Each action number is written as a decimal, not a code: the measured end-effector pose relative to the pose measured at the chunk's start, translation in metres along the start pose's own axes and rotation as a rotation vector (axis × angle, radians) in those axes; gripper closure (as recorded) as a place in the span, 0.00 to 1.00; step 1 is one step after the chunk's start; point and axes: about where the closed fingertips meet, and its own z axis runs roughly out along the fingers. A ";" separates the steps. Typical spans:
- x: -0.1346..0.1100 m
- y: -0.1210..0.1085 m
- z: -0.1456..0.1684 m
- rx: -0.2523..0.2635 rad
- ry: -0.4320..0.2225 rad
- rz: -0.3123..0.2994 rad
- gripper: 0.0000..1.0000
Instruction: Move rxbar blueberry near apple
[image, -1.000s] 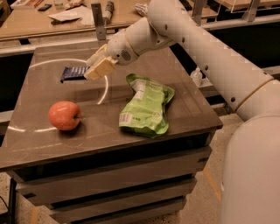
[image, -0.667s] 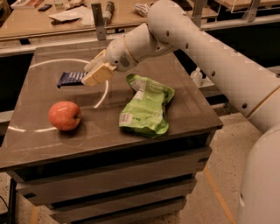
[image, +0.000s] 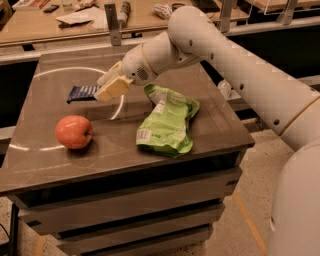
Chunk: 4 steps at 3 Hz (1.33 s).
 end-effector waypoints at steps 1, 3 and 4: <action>0.011 -0.002 0.006 -0.014 -0.005 0.024 1.00; 0.019 -0.001 0.010 -0.034 -0.021 0.040 1.00; 0.024 0.006 0.015 -0.066 0.002 0.047 1.00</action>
Offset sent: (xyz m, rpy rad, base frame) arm 0.0027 -0.0070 -0.0270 0.0372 0.0694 0.0093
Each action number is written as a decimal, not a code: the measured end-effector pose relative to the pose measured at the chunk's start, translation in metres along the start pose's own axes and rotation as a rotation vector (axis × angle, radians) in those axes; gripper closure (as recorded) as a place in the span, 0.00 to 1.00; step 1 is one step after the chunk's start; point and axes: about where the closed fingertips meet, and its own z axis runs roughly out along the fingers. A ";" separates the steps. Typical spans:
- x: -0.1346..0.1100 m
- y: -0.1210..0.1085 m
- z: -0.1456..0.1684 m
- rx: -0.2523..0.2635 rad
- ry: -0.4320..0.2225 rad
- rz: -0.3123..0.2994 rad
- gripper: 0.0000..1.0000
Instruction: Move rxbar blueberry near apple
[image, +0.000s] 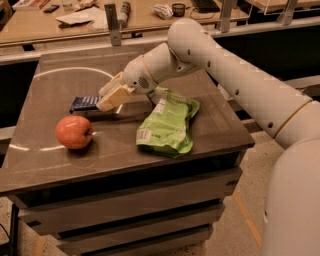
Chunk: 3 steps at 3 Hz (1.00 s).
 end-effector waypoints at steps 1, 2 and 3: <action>0.006 0.003 0.004 -0.021 0.028 0.012 0.82; 0.013 0.006 0.004 -0.042 0.038 0.028 0.58; 0.013 0.007 0.006 -0.048 0.039 0.028 0.35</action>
Offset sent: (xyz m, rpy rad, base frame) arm -0.0077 -0.0118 -0.0168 -0.0510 0.0662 0.0269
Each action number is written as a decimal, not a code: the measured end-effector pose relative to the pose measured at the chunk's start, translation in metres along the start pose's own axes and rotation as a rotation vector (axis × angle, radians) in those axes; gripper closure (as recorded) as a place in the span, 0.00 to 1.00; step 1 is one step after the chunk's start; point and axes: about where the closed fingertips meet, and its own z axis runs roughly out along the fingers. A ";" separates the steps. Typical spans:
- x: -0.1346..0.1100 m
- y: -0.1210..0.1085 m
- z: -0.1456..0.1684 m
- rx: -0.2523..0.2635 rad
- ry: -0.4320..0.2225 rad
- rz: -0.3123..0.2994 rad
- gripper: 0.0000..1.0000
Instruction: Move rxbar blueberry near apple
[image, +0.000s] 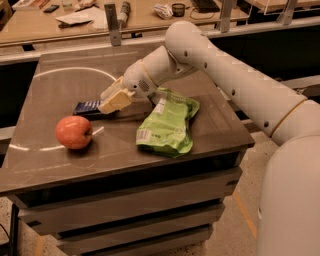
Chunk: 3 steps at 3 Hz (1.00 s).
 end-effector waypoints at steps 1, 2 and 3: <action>0.000 0.001 0.003 -0.007 0.001 0.000 0.04; 0.000 0.001 0.005 -0.009 0.001 -0.001 0.00; -0.001 0.003 0.003 -0.015 -0.008 -0.007 0.00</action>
Offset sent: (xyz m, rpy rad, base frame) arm -0.0009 0.0020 -0.0010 -0.0003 0.0022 0.0040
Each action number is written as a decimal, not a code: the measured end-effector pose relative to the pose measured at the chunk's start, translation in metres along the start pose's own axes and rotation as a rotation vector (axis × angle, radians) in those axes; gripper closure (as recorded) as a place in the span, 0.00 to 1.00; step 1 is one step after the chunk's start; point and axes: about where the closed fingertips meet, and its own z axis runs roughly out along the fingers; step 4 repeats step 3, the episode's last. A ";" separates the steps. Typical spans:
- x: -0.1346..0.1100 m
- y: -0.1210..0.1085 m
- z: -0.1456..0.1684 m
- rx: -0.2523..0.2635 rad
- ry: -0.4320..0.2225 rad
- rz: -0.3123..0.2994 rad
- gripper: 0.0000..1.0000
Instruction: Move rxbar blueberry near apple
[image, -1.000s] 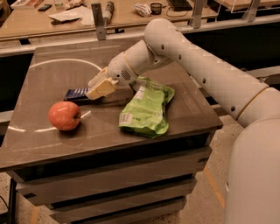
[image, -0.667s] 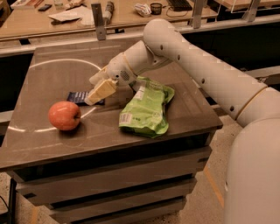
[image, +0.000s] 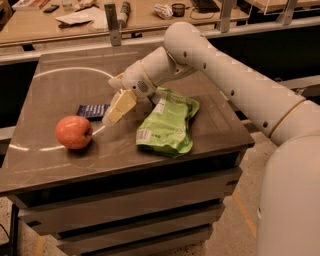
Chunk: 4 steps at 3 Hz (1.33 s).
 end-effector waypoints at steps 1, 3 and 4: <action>-0.002 0.006 -0.019 0.031 -0.003 -0.012 0.00; -0.004 0.010 -0.046 0.077 -0.038 -0.032 0.00; -0.004 0.010 -0.046 0.077 -0.038 -0.032 0.00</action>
Offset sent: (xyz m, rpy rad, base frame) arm -0.0039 -0.0700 0.0523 0.0884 -0.1167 -0.0987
